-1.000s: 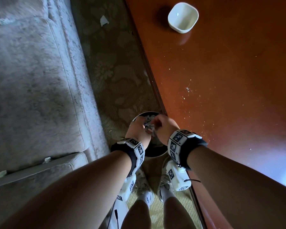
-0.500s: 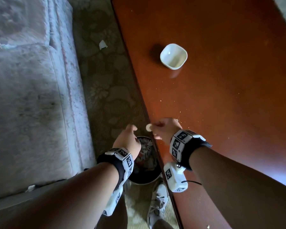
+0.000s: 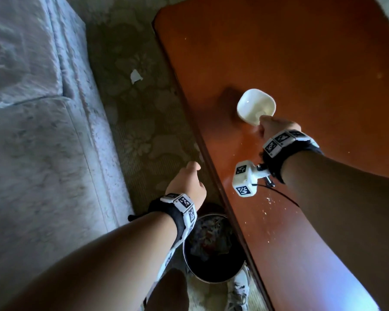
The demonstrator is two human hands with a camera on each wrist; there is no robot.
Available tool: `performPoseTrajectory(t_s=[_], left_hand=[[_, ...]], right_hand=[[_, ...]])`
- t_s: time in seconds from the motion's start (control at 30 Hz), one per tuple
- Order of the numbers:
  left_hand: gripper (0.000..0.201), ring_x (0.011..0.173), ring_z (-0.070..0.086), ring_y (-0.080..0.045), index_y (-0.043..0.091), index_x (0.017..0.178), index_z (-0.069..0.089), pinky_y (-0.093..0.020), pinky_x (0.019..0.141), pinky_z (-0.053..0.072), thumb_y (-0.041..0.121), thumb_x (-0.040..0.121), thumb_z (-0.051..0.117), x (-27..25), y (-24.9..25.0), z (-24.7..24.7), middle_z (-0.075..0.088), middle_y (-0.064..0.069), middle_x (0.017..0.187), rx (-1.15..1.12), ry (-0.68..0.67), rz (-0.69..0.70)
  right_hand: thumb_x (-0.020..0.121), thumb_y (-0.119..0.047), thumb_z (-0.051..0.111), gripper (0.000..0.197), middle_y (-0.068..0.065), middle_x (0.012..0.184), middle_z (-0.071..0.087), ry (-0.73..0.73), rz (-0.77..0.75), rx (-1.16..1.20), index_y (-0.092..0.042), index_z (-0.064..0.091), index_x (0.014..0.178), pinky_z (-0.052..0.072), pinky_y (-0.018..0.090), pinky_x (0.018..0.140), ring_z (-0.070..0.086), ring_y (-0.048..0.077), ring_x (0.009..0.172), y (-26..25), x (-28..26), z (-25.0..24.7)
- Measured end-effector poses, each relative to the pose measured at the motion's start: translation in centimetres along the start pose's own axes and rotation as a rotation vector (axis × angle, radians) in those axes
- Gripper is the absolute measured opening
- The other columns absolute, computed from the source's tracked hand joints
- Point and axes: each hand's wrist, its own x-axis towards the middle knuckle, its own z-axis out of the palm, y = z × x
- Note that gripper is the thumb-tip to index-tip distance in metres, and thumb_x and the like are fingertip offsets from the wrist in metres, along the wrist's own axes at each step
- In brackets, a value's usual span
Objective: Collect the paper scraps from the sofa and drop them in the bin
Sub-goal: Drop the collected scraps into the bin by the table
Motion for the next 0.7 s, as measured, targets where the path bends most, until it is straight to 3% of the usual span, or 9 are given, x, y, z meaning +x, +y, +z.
performPoseTrajectory(t_s=[0.07, 0.1, 0.17, 0.27, 0.33, 0.43, 0.53, 0.63, 0.7], left_hand=[[0.042, 0.093, 0.064, -0.022, 0.026, 0.123, 0.043, -0.038, 0.08, 0.055, 0.01, 0.084, 0.044, 1.1, 0.0, -0.9, 0.063, 0.001, 0.106, 0.011, -0.017, 0.008], [0.042, 0.093, 0.064, -0.022, 0.026, 0.123, 0.043, -0.038, 0.08, 0.055, 0.01, 0.084, 0.044, 1.4, 0.1, -1.3, 0.063, 0.001, 0.106, 0.015, -0.024, 0.011], [0.042, 0.091, 0.064, -0.021, 0.026, 0.124, 0.042, -0.037, 0.079, 0.055, 0.011, 0.085, 0.044, 1.9, -0.1, -1.5, 0.062, 0.001, 0.107, 0.025, -0.038, 0.029], [0.041, 0.092, 0.063, -0.02, 0.025, 0.123, 0.041, -0.037, 0.08, 0.055, 0.011, 0.084, 0.044, 1.8, -0.3, -1.3, 0.061, 0.001, 0.109, 0.036, -0.052, 0.031], [0.041, 0.092, 0.063, -0.019, 0.025, 0.124, 0.041, -0.038, 0.08, 0.056, 0.012, 0.085, 0.045, 1.2, 0.0, -1.0, 0.061, 0.001, 0.109, 0.044, -0.063, 0.012], [0.042, 0.088, 0.062, -0.017, 0.025, 0.126, 0.041, -0.037, 0.078, 0.056, 0.012, 0.086, 0.048, -0.4, 0.7, -0.4, 0.059, 0.003, 0.109, 0.044, -0.061, -0.013], [0.042, 0.087, 0.062, -0.017, 0.024, 0.127, 0.042, -0.034, 0.075, 0.055, 0.012, 0.087, 0.049, -2.8, 1.1, 0.5, 0.059, 0.002, 0.108, 0.037, -0.028, -0.034], [0.041, 0.09, 0.062, -0.02, 0.024, 0.125, 0.044, -0.038, 0.079, 0.055, 0.011, 0.085, 0.047, -6.3, 0.8, 1.9, 0.059, 0.001, 0.107, 0.032, -0.005, -0.079], [0.034, 0.091, 0.063, -0.022, 0.023, 0.119, 0.049, -0.038, 0.08, 0.054, 0.011, 0.086, 0.046, -9.0, 0.2, 2.9, 0.062, 0.0, 0.106, 0.049, -0.002, -0.107]], right_hand=[[0.066, -0.034, 0.064, 0.024, -0.005, 0.045, 0.063, 0.017, 0.027, 0.04, -0.013, 0.074, 0.063, 0.057, 0.026, 0.065, 0.059, 0.012, 0.048, -0.4, 0.6, 0.7], [0.063, -0.034, 0.064, 0.022, -0.004, 0.047, 0.064, 0.028, 0.039, 0.051, -0.016, 0.073, 0.056, 0.058, 0.032, 0.068, 0.06, 0.014, 0.053, -0.4, 0.9, 0.9], [0.064, -0.03, 0.063, 0.021, -0.004, 0.048, 0.064, 0.035, 0.025, 0.045, -0.016, 0.07, 0.051, 0.054, 0.027, 0.065, 0.061, 0.012, 0.057, -0.2, 1.1, 1.3], [0.07, -0.019, 0.067, 0.011, -0.004, 0.064, 0.071, 0.005, -0.051, 0.041, -0.021, 0.073, 0.061, 0.051, 0.013, 0.058, 0.064, 0.002, 0.055, 0.6, 1.0, 1.4], [0.071, -0.009, 0.072, 0.02, -0.004, 0.062, 0.072, -0.042, -0.072, 0.064, -0.024, 0.073, 0.058, 0.057, 0.02, 0.067, 0.068, 0.006, 0.057, 1.6, 0.6, 1.1], [0.071, -0.012, 0.07, 0.018, -0.012, 0.048, 0.065, -0.116, -0.165, -0.118, -0.025, 0.072, 0.058, 0.056, 0.021, 0.064, 0.063, 0.004, 0.049, 3.0, -1.2, 0.5], [0.069, -0.02, 0.073, 0.005, -0.008, 0.067, 0.069, -0.228, -0.37, -0.353, -0.024, 0.07, 0.068, 0.056, 0.025, 0.071, 0.067, 0.012, 0.069, 4.5, -5.0, -0.3], [0.072, -0.026, 0.075, 0.008, -0.01, 0.067, 0.068, -0.408, -0.486, -0.543, -0.026, 0.068, 0.068, 0.05, 0.02, 0.067, 0.064, 0.007, 0.069, 7.6, -9.5, -1.3], [0.08, -0.021, 0.068, 0.009, -0.01, 0.077, 0.074, -0.582, -0.532, -0.645, -0.028, 0.073, 0.082, 0.056, 0.021, 0.076, 0.068, 0.003, 0.077, 10.3, -12.1, -1.9]])
